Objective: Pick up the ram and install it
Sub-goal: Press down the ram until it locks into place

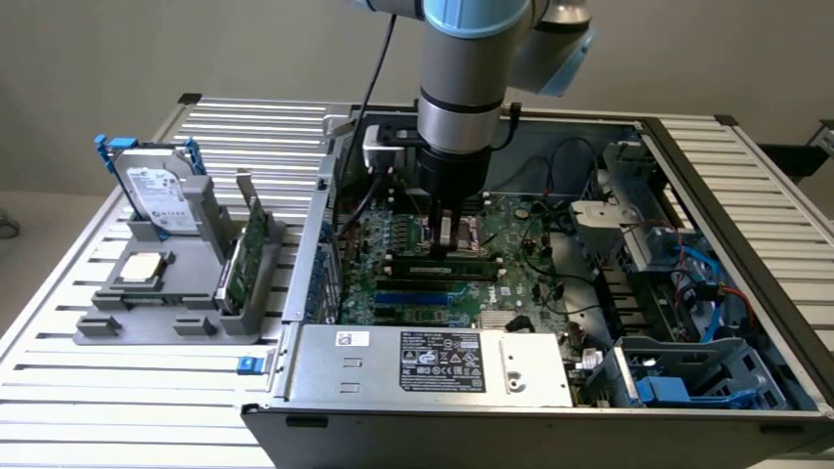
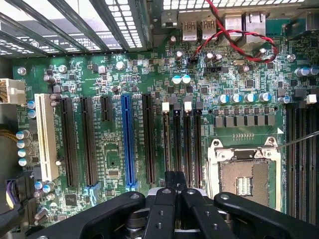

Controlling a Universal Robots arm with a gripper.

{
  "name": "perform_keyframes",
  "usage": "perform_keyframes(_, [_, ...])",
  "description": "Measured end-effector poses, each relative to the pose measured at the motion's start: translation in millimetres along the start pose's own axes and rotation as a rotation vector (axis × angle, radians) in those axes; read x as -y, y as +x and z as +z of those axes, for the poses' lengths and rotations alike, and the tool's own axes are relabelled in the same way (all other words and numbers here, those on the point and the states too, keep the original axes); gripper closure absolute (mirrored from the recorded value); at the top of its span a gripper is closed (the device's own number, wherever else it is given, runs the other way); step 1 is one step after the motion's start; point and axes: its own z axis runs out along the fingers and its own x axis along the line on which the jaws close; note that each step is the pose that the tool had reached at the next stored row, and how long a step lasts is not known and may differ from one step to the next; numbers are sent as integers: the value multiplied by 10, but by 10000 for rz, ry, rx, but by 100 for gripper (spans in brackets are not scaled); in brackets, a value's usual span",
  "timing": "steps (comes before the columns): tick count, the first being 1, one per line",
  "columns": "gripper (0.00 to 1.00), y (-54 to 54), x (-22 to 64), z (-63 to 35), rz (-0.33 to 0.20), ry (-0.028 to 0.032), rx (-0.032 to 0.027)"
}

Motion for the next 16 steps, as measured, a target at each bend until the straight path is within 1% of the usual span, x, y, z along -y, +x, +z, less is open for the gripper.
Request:
perform_keyframes(11, [89, -3, 1, 56, -21, 2, 0])
perform_keyframes(15, [89, -3, 1, 84, -28, -3, -13])
perform_keyframes(16, [89, -5, 1, 95, -29, 0, -3])
